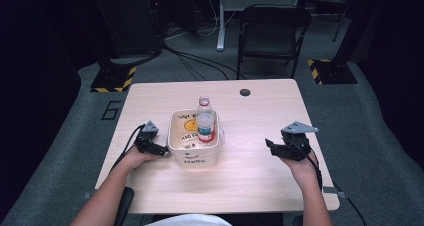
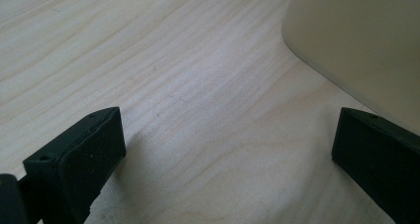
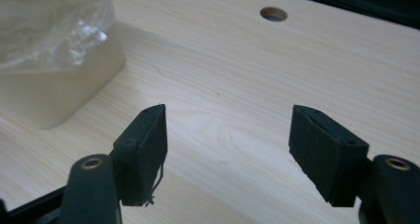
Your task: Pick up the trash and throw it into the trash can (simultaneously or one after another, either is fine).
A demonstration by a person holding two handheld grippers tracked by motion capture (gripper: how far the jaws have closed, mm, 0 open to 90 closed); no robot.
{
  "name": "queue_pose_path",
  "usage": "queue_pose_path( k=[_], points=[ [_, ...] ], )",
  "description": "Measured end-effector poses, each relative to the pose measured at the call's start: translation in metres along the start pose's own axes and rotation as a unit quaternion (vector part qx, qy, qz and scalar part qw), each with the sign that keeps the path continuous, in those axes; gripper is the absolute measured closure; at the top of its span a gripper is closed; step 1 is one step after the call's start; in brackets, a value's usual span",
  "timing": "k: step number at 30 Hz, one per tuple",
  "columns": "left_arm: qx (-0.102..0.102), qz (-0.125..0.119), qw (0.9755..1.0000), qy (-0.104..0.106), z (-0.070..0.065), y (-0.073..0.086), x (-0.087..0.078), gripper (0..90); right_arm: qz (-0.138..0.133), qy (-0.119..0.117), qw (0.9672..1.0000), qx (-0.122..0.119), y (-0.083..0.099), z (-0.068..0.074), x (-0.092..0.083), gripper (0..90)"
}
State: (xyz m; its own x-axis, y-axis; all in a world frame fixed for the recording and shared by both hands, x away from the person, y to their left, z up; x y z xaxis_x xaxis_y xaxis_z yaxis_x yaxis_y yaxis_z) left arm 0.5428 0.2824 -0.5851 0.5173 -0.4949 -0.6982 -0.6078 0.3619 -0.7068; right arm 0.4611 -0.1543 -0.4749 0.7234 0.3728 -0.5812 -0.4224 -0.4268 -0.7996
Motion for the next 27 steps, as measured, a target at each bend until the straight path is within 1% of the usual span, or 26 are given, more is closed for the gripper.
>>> queue_pose_path(
  k=[3, 4, 7, 8, 9, 10, 11, 12, 14, 15, 17, 19, 20, 21, 22, 23, 24, 27],
  points=[
    [0.001, 0.002, 1.0, -0.001, 0.0, 0.0, 0.0, 0.0, 0.006, 0.009, 0.9999, 0.008, 0.007, -0.006, 0.002, 25.0],
    [0.003, -0.001, 1.0, -0.003, 0.001, -0.001, 0.001, 0.0, 0.012, 0.019, 0.9996, 0.015, 0.015, -0.012, 0.002, 22.7],
    [0.002, -0.002, 1.0, -0.003, 0.0, -0.001, 0.001, 0.0, 0.016, 0.029, 0.9989, 0.033, 0.026, -0.02, 0.001, 20.9],
    [0.002, -0.002, 1.0, -0.003, 0.0, -0.001, 0.001, 0.0, 0.017, 0.032, 0.9988, 0.033, 0.03, -0.022, 0.001, 20.6],
    [0.003, 0.004, 1.0, 0.0, 0.0, -0.001, 0.001, 0.0, 0.019, 0.034, 0.9985, 0.038, 0.034, -0.024, 0.001, 20.3],
    [0.003, 0.004, 1.0, 0.0, 0.0, -0.001, 0.001, 0.0, 0.019, 0.034, 0.9985, 0.038, 0.034, -0.024, 0.001, 20.3],
    [0.003, 0.003, 1.0, -0.001, 0.001, -0.001, 0.001, 0.0, 0.019, 0.037, 0.9984, 0.04, 0.038, -0.026, 0.001, 19.9],
    [0.003, 0.003, 1.0, -0.002, 0.001, -0.001, 0.001, 0.0, 0.018, 0.043, 0.9978, 0.048, 0.046, -0.027, 0.003, 18.7],
    [0.0, 0.003, 1.0, -0.002, 0.0, -0.001, 0.001, 0.0, 0.024, 0.047, 0.9972, 0.052, 0.055, -0.028, 0.007, 17.2],
    [0.0, 0.003, 1.0, -0.002, 0.0, -0.001, 0.001, 0.0, 0.024, 0.047, 0.9972, 0.052, 0.055, -0.028, 0.007, 17.2],
    [0.0, 0.003, 1.0, -0.002, 0.0, -0.001, 0.001, 0.0, 0.034, 0.044, 0.9966, 0.06, 0.064, -0.029, 0.011, 16.4],
    [-0.001, 0.003, 1.0, -0.002, 0.0, -0.001, 0.001, 0.0, 0.045, 0.041, 0.9964, 0.059, 0.072, -0.031, 0.016, 15.6],
    [0.0, 0.003, 1.0, -0.002, 0.0, -0.001, 0.001, 0.0, 0.056, 0.038, 0.9953, 0.07, 0.079, -0.035, 0.02, 15.4],
    [0.003, 0.004, 1.0, -0.002, 0.001, -0.001, 0.001, 0.0, 0.058, 0.036, 0.9944, 0.08, 0.082, -0.037, 0.021, 15.3],
    [0.003, 0.004, 1.0, -0.002, 0.001, -0.001, 0.001, 0.0, 0.058, 0.036, 0.9944, 0.08, 0.082, -0.037, 0.021, 15.3],
    [0.002, 0.004, 1.0, -0.001, 0.001, -0.001, 0.001, 0.0, 0.059, 0.033, 0.9936, 0.091, 0.084, -0.038, 0.022, 14.8],
    [0.0, 0.001, 1.0, -0.001, 0.0, -0.002, 0.002, 0.0, 0.065, 0.031, 0.9929, 0.094, 0.09, -0.039, 0.022, 14.5],
    [0.0, 0.002, 1.0, -0.001, 0.0, -0.002, 0.002, 0.0, 0.064, 0.039, 0.9929, 0.092, 0.092, -0.04, 0.022, 14.2]
  ],
)
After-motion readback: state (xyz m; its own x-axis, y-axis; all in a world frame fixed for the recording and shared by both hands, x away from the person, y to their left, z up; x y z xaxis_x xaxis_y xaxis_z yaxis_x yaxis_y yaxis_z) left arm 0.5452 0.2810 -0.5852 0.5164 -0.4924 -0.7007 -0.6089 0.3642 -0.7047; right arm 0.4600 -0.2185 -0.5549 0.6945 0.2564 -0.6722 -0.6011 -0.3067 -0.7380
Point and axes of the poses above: each handheld gripper's, and its own axes: x roughly forward along the jaws, y roughly out of its underside, z roughly to its left, the point moved 8 cm from there along x, roughly forward along the jaws, and after that the axes turned 9 degrees about -x, right-handed, at the moved point
